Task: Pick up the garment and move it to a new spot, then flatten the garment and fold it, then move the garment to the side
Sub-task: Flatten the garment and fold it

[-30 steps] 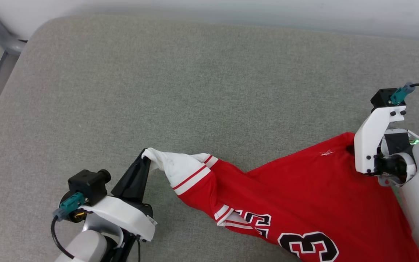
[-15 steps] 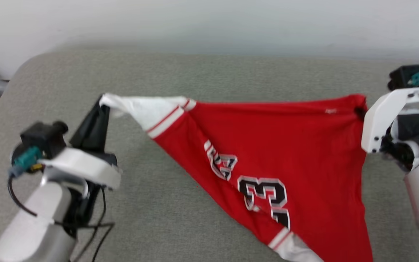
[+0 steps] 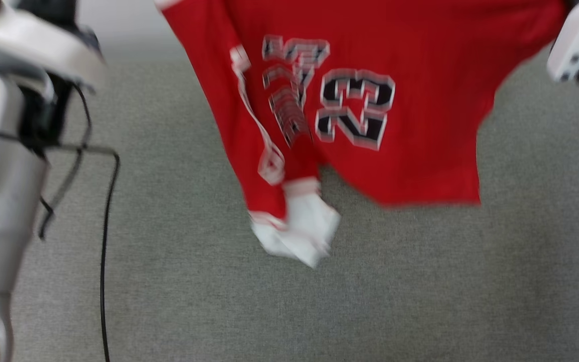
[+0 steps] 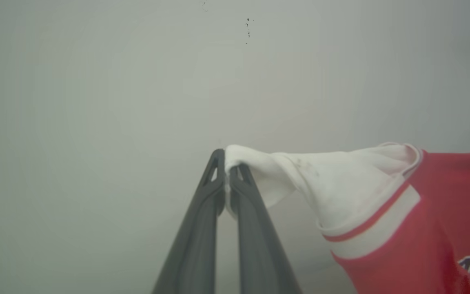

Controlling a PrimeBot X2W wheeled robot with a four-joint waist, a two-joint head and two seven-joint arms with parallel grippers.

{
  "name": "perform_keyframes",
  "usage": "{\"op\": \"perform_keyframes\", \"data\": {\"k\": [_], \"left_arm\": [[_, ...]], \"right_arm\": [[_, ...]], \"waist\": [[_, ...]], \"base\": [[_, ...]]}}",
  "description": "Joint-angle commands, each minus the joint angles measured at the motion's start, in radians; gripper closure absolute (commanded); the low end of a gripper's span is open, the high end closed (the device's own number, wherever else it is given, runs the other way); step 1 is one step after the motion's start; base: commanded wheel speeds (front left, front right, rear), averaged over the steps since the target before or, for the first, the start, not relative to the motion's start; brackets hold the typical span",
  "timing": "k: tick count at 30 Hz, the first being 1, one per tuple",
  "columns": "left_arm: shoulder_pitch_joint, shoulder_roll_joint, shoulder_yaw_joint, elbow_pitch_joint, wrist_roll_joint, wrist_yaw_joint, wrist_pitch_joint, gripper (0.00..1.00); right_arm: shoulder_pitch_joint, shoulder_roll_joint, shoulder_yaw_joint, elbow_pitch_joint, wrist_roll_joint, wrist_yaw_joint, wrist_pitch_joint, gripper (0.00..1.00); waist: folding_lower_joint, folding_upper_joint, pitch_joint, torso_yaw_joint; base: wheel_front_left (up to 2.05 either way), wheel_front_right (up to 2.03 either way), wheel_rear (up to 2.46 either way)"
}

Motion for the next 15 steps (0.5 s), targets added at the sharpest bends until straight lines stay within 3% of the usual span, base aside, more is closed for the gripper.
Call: {"op": "perform_keyframes", "data": {"k": [1,9,15], "left_arm": [[-0.095,0.012,0.015,0.043,0.013,-0.003,-0.010,1.00],[-0.412,0.052,0.039,0.205,0.046,-0.020,-0.014,1.00],[-0.546,0.074,0.046,0.273,0.046,-0.034,-0.016,1.00]], "right_arm": [[-0.065,0.006,-0.034,0.002,-0.033,-0.002,-0.015,1.00],[-0.317,0.049,-0.147,0.000,-0.152,-0.003,-0.060,1.00],[-0.448,0.076,-0.192,0.005,-0.216,-0.004,-0.073,1.00]], "waist": [[0.0000,0.0000,0.050,-0.012],[0.0000,0.0000,0.162,-0.027],[0.0000,0.0000,0.242,-0.031]], "base": [[0.00,0.00,0.00],[0.00,0.00,0.00],[0.00,0.00,0.00]]}}
